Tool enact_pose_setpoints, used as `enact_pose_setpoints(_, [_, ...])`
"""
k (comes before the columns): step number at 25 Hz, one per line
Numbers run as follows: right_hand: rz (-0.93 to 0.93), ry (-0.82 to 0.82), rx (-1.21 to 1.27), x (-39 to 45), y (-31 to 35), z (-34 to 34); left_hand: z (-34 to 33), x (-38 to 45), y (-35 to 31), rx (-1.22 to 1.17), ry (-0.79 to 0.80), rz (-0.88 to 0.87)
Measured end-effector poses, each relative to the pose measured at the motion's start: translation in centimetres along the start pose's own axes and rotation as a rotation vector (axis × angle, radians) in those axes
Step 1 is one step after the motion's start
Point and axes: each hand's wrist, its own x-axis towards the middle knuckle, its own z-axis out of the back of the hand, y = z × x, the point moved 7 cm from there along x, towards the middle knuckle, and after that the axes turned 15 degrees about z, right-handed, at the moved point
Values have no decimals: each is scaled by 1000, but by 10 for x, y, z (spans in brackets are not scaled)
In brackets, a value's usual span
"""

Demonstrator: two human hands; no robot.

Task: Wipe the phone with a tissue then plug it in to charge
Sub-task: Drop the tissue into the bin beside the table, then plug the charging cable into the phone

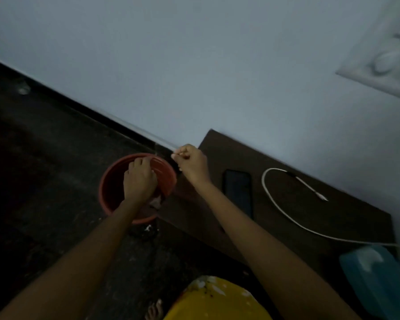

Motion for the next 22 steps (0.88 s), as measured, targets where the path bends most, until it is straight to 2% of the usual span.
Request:
enact_pose_setpoints(2, [1,-120,-91,-17,-15,76,10,-22,-50,-137,4,-118])
enact_pose_setpoints(5, [-105,-263,-293,-63,-61,179,3,-64,-119,-221,77,-325])
enact_pose_setpoints(7, [-207,-244,-454,-96,-90,220,-13,-95,-156,-274,145,-399])
enact_pose_setpoints(10, [-319,-94,-629,-124,-120,232,-48,-132,-197,-304,311,-399])
enact_pose_setpoints(12, [-280,-71,-687,-129,-119,226,-70,-148,-211,-313,432,-300])
enact_pose_setpoints(14, [-196,-49,-712,-128,-113,218,-88,-157,-214,-362,533,-118])
enact_pose_setpoints(17, [-136,-18,-706,-130,-108,212,-105,-159,-206,-499,590,166])
enact_pose_setpoints(19, [-87,-110,-608,-134,-100,217,-111,-159,-200,-621,620,331])
enact_pose_setpoints(22, [39,-270,-389,-146,-79,226,-116,-164,-206,-984,813,643])
